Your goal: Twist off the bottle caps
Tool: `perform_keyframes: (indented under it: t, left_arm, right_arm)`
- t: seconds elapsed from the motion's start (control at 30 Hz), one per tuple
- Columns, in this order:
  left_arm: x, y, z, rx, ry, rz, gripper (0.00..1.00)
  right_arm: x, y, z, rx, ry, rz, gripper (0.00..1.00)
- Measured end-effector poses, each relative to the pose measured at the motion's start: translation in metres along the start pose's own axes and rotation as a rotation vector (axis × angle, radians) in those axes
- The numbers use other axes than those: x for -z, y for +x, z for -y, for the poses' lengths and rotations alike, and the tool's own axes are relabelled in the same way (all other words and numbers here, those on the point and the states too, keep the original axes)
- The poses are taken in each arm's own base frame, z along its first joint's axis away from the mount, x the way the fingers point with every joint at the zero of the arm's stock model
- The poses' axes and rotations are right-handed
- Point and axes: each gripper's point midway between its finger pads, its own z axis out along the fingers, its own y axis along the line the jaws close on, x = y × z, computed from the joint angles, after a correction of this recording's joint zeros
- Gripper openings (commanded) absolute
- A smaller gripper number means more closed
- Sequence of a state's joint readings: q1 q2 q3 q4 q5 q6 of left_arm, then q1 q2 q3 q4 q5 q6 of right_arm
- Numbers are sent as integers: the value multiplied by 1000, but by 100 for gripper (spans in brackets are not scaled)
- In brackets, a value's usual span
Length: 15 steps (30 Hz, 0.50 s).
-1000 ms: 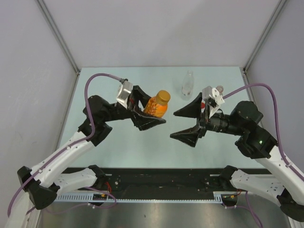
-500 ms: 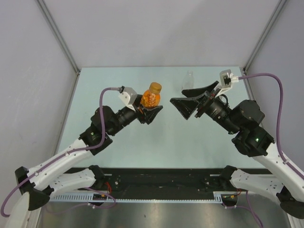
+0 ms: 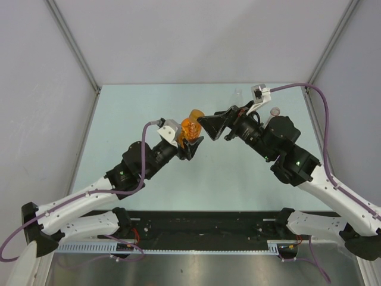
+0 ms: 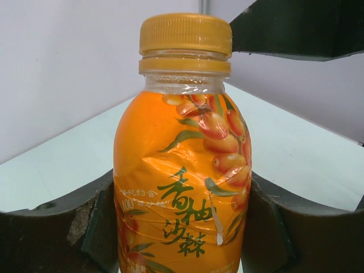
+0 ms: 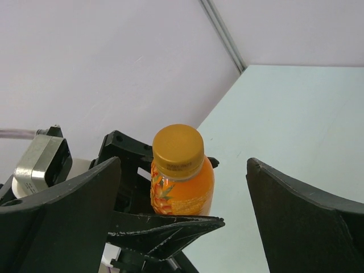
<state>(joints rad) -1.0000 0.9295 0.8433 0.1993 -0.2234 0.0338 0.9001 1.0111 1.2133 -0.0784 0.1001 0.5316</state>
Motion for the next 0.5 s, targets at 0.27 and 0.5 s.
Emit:
perform_keyframes:
  t: [0.27,0.5]
  left_arm:
    - [1,0,2,-18,2,0,0]
    - [1,0,7,-25,15,1,0]
  right_arm:
    - [-7,2,1,-3,8,-1,79]
    - [-15,11,4,-5,11,-24,73]
